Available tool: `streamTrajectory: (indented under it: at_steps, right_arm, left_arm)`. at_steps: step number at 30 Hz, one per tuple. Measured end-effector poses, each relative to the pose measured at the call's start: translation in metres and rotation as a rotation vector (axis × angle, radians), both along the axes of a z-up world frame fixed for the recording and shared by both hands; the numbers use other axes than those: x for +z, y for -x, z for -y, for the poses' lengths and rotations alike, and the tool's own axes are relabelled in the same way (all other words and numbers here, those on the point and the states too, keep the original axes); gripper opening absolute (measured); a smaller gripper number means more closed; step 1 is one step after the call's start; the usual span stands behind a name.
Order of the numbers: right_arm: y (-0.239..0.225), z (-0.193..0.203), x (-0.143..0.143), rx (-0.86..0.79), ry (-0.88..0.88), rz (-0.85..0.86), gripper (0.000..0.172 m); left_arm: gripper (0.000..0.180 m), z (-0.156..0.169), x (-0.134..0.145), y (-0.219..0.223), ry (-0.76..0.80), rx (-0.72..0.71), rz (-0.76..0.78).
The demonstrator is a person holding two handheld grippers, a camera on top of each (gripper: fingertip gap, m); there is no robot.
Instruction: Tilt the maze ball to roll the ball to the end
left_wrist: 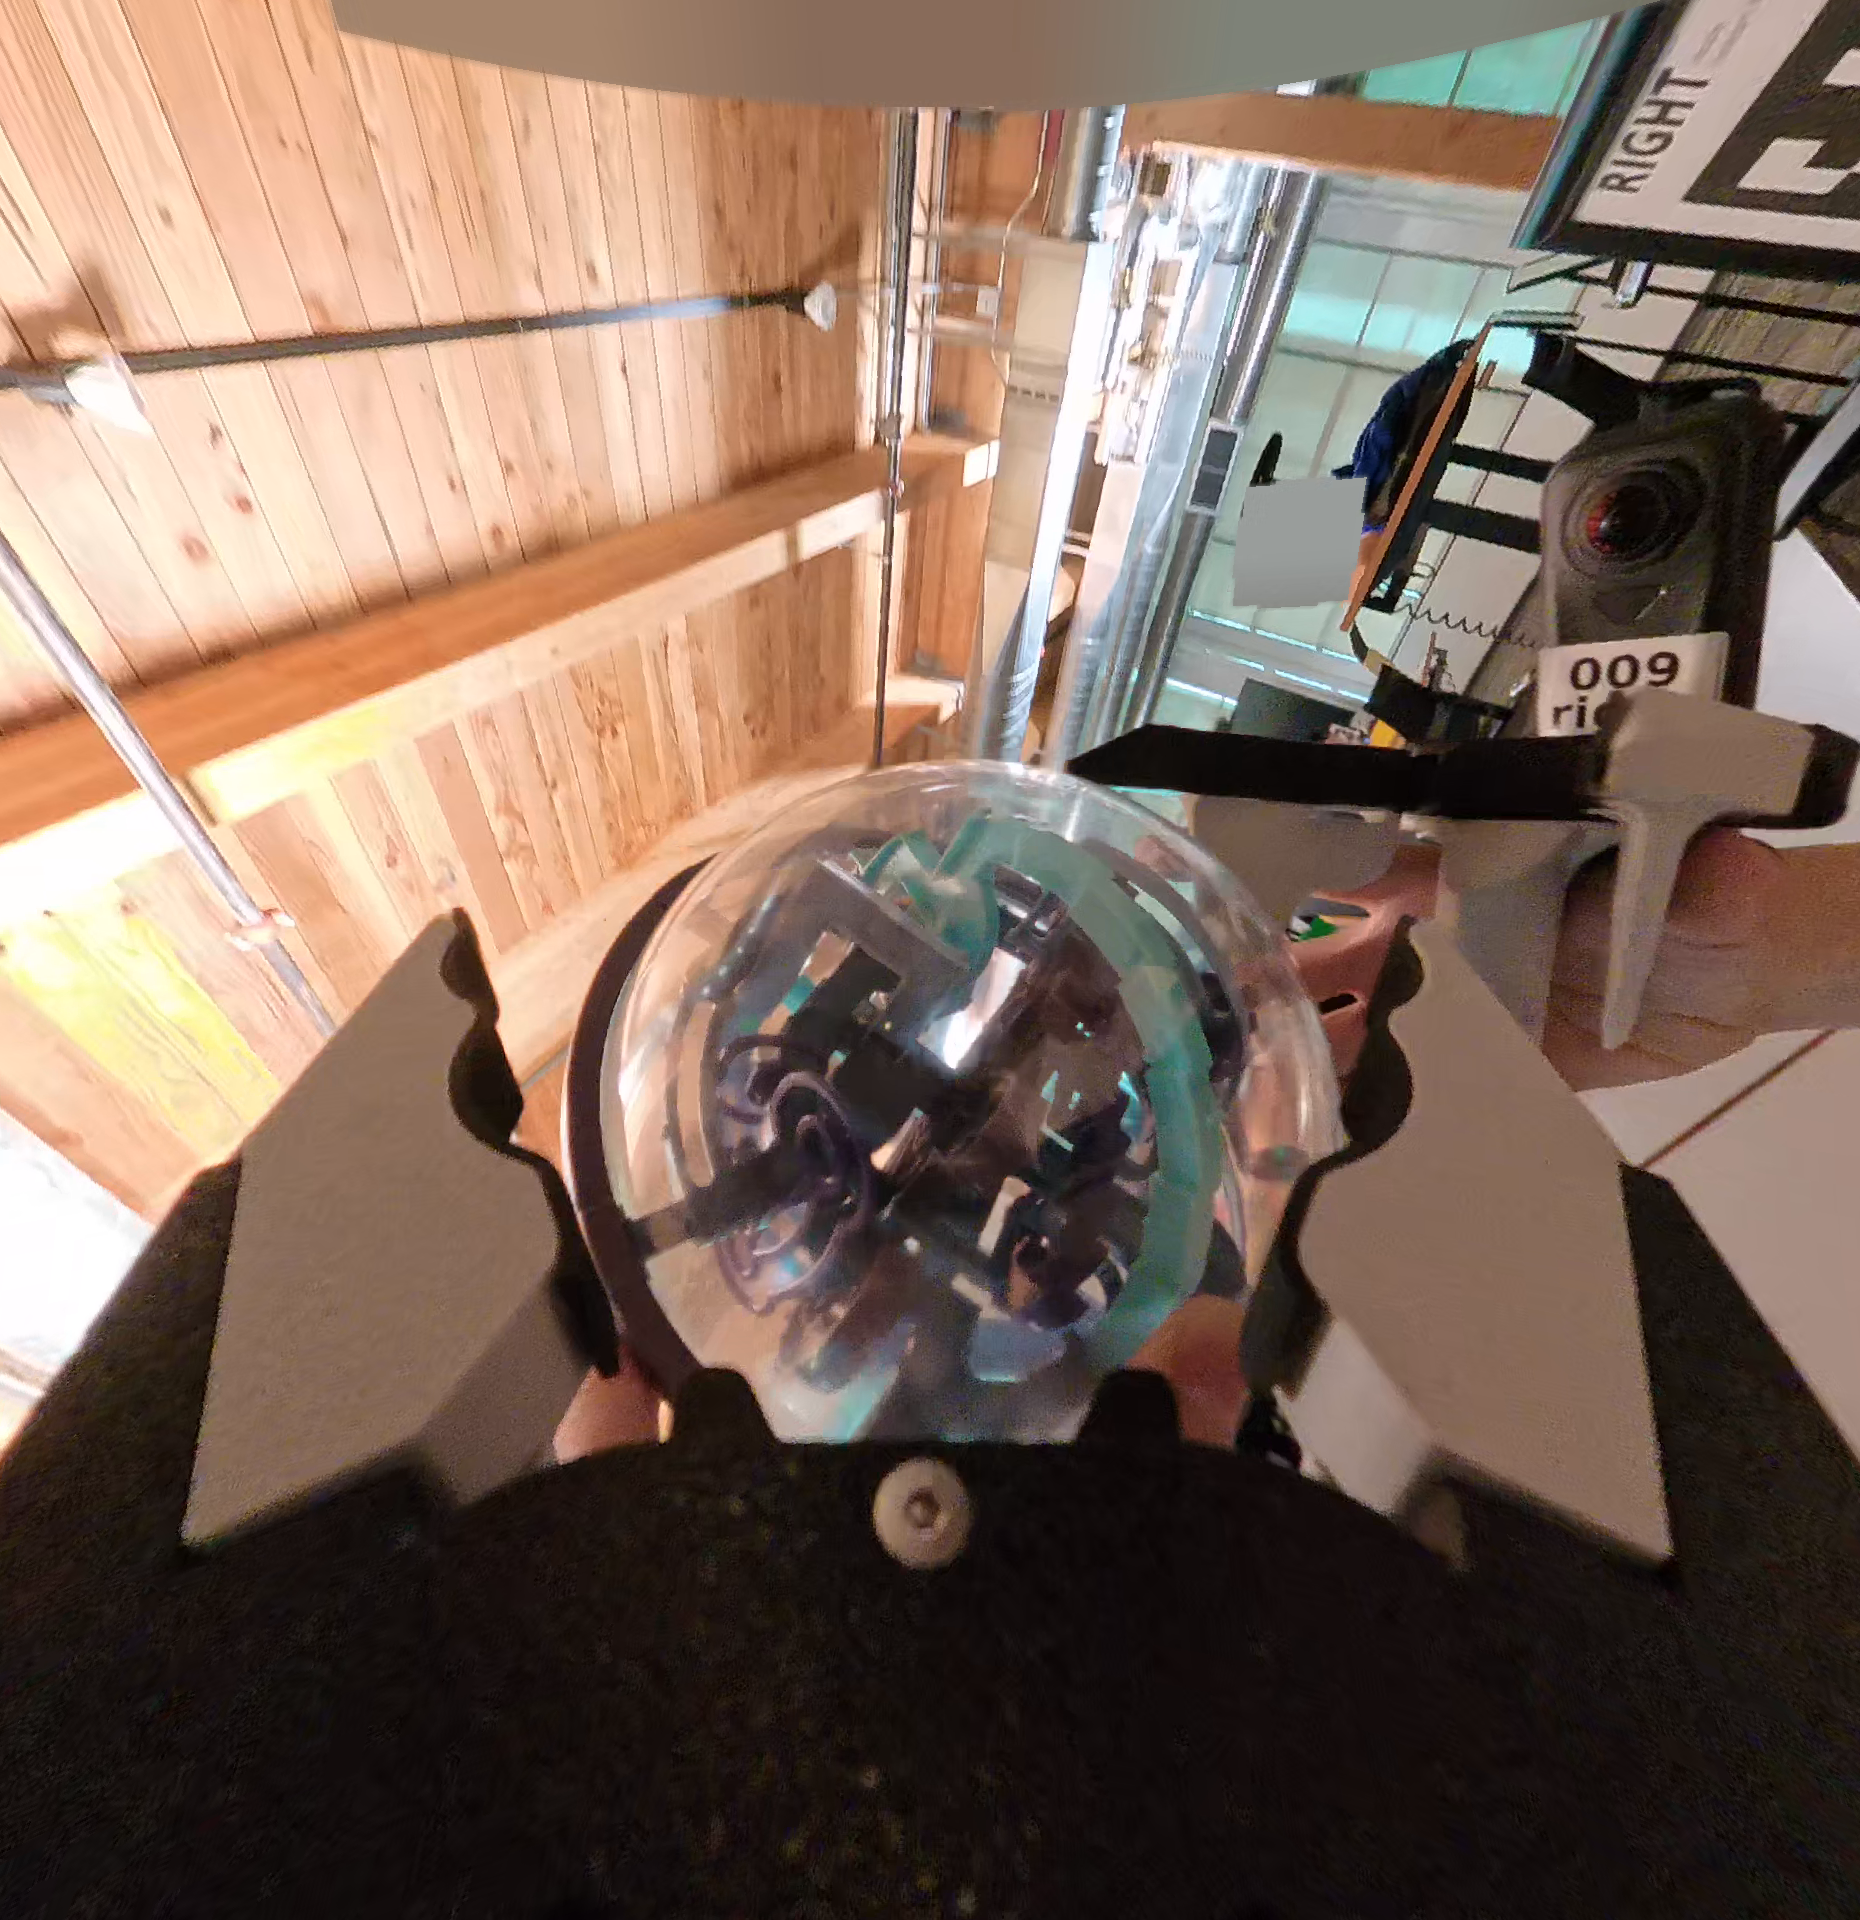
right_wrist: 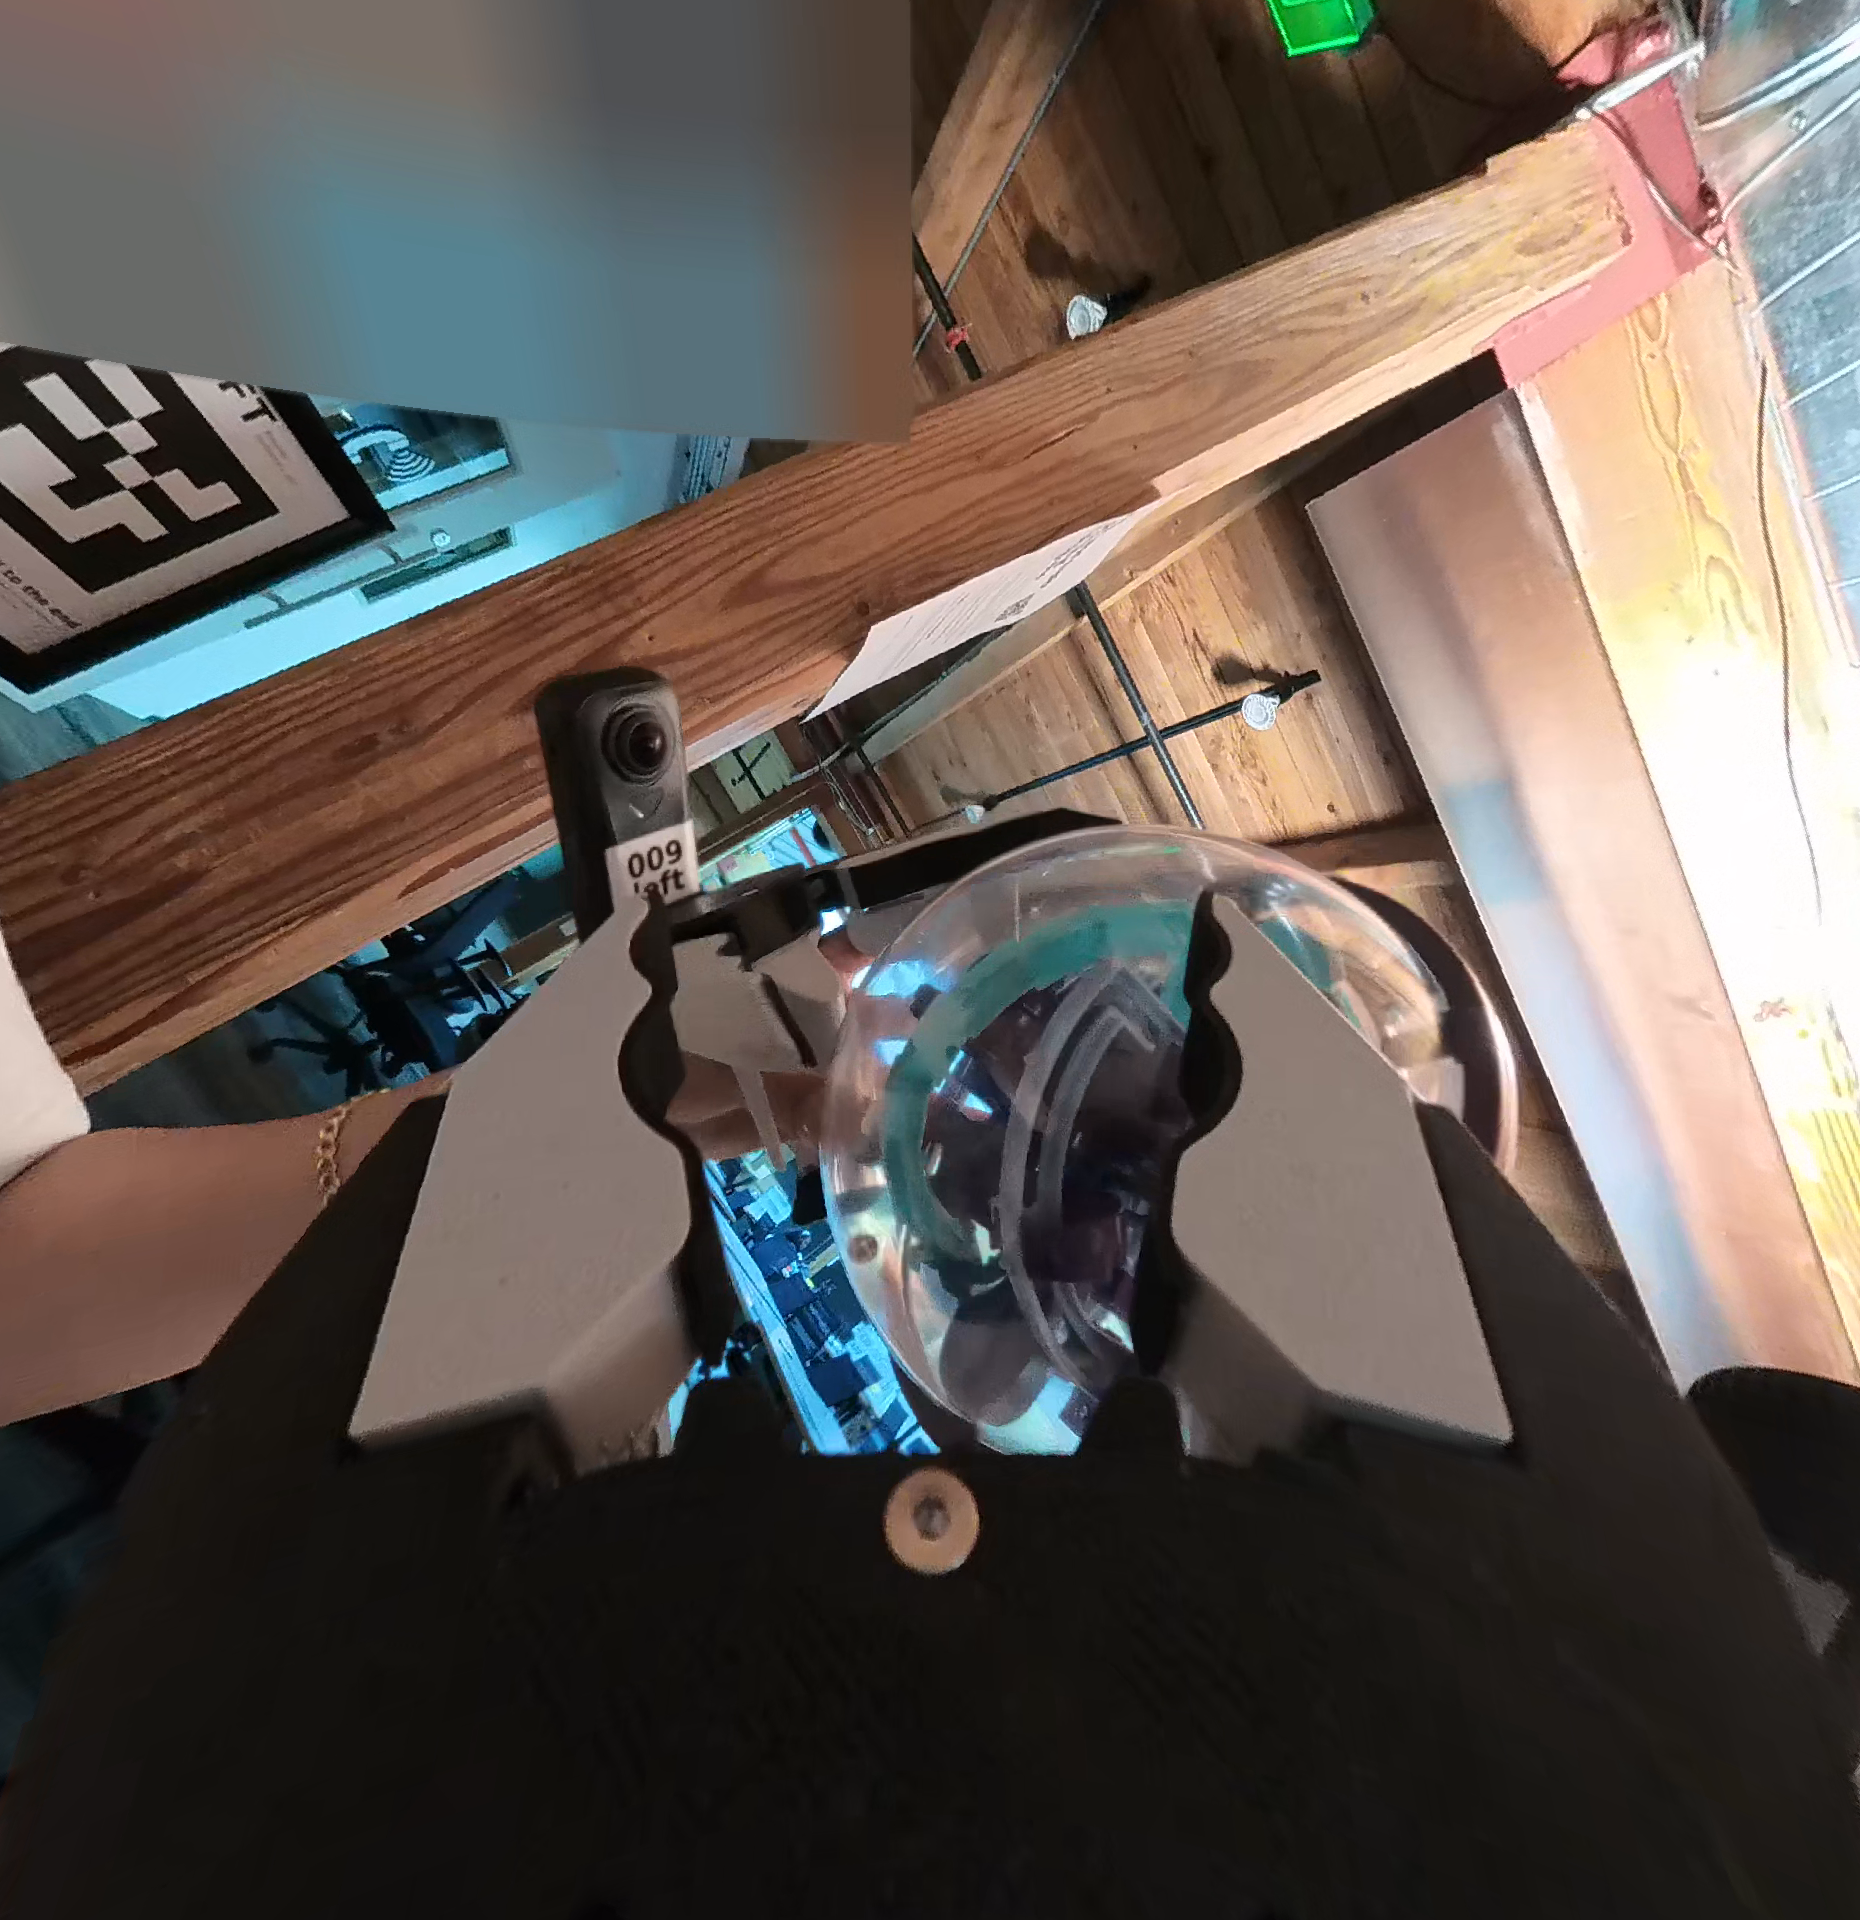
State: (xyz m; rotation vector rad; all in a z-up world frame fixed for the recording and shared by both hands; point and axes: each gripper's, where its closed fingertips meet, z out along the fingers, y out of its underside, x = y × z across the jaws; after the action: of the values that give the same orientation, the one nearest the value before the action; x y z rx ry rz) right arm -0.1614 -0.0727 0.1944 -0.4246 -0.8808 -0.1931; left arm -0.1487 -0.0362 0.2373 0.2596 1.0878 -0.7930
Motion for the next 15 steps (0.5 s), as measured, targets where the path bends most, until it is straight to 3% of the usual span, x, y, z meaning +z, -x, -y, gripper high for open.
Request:
streamTrajectory:
  at_steps: [15]
  right_arm:
    - [0.007, -0.027, -0.035, -0.089, 0.15, 0.008, 0.099]
  left_arm:
    - [0.156, -0.025, -0.019, -0.023, 0.212, 0.079, -0.276]
